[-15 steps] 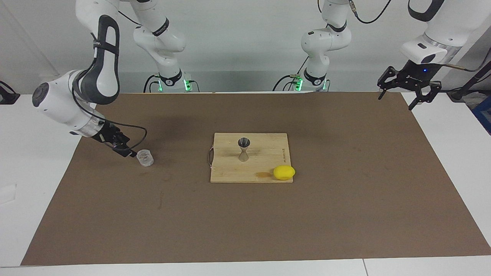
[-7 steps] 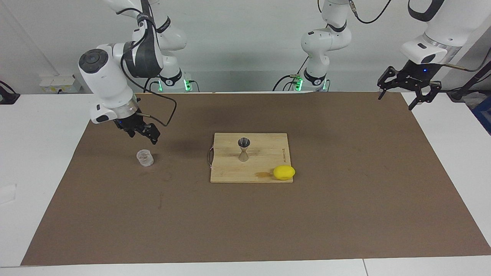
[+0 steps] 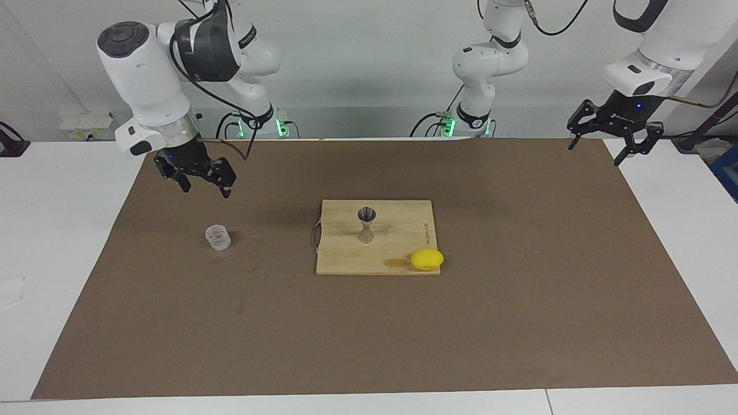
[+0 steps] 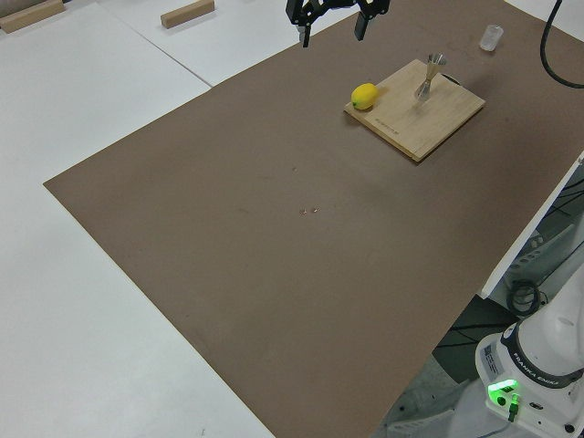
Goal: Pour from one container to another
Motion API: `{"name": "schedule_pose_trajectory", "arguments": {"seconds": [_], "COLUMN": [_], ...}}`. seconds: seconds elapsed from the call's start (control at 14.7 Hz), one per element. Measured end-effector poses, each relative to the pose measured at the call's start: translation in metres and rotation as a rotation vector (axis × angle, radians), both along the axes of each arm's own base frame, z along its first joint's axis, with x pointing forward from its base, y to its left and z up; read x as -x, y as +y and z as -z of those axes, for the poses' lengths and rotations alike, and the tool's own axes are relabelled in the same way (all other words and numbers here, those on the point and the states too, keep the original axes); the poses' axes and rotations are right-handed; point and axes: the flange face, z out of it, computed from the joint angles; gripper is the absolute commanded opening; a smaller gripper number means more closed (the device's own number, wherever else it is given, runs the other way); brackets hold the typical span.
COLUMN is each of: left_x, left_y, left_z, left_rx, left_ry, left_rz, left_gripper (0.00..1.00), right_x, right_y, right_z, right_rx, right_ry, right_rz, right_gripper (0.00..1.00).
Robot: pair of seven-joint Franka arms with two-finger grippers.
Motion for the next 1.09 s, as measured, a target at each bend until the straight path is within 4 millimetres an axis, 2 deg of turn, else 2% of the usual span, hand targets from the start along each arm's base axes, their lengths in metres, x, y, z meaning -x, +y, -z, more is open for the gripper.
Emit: {"name": "schedule_pose_trajectory", "arguments": {"seconds": [0.27, 0.82, 1.09], "left_x": [0.000, 0.000, 0.000], "left_y": [0.000, 0.000, 0.000], "left_z": [0.000, 0.000, 0.000], "left_rx": [0.000, 0.000, 0.000], "left_ry": [0.000, 0.000, -0.001], "left_rz": [0.000, 0.000, 0.000], "left_gripper": [1.00, 1.00, 1.00], "right_x": [0.004, 0.004, 0.005], "right_y": [-0.003, -0.004, -0.006], "right_z": [-0.025, -0.014, -0.014], "right_rx": [0.002, 0.011, 0.083], "right_ry": [0.034, 0.092, 0.094], "right_rz": [-0.001, -0.031, -0.042], "right_gripper": [1.00, 1.00, 1.00]}}
